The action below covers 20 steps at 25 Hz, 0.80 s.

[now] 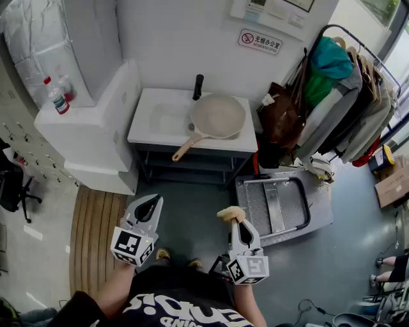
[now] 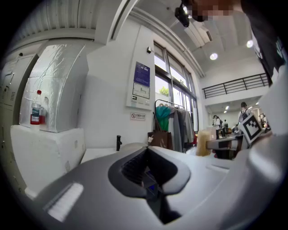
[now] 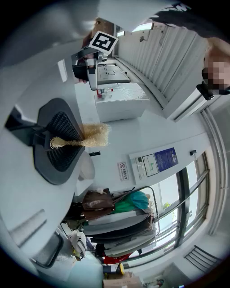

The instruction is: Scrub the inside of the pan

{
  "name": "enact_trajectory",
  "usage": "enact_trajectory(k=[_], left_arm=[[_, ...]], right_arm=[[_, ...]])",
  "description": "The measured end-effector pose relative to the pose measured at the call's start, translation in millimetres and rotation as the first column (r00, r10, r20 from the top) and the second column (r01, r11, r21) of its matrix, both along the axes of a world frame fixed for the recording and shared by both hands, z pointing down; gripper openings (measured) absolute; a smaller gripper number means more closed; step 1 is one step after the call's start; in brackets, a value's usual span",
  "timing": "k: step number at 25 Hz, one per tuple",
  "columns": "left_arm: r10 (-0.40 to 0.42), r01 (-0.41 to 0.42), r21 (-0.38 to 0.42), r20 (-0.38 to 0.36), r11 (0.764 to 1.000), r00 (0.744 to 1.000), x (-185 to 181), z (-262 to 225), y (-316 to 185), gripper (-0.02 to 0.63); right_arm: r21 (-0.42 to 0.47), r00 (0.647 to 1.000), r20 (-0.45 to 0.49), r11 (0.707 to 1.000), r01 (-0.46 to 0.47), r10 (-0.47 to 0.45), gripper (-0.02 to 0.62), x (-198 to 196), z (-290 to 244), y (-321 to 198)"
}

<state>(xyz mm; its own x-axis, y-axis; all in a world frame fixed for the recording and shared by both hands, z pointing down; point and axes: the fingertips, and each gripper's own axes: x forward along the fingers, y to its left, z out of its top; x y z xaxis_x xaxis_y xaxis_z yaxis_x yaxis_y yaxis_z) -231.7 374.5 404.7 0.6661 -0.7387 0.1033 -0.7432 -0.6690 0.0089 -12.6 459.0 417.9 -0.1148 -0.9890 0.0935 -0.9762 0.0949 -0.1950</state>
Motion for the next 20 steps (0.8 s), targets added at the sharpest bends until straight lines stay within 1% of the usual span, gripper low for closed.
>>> enact_trajectory(k=[7,11,15,20], left_arm=[[0.019,-0.019,0.004,0.005,1.000,1.000,-4,-4,1,-0.003],[0.036,-0.036,-0.001,0.003,0.999,0.999,-8,-5,-2,-0.003],[0.073,-0.073,-0.012,-0.009,0.997,0.997,-10,0,-4,-0.003],[0.127,-0.127,-0.012,-0.016,0.992,0.992,-15,6,-13,-0.003]], right_arm=[[0.011,1.000,0.005,1.000,-0.002,0.002,0.038,-10,-1,3],[0.024,1.000,-0.006,1.000,0.003,-0.003,0.038,-26,-7,-4],[0.039,1.000,-0.011,0.999,-0.001,0.001,0.038,-46,-7,-11],[0.055,0.999,-0.020,0.998,-0.037,0.039,0.038,-63,-4,-19]])
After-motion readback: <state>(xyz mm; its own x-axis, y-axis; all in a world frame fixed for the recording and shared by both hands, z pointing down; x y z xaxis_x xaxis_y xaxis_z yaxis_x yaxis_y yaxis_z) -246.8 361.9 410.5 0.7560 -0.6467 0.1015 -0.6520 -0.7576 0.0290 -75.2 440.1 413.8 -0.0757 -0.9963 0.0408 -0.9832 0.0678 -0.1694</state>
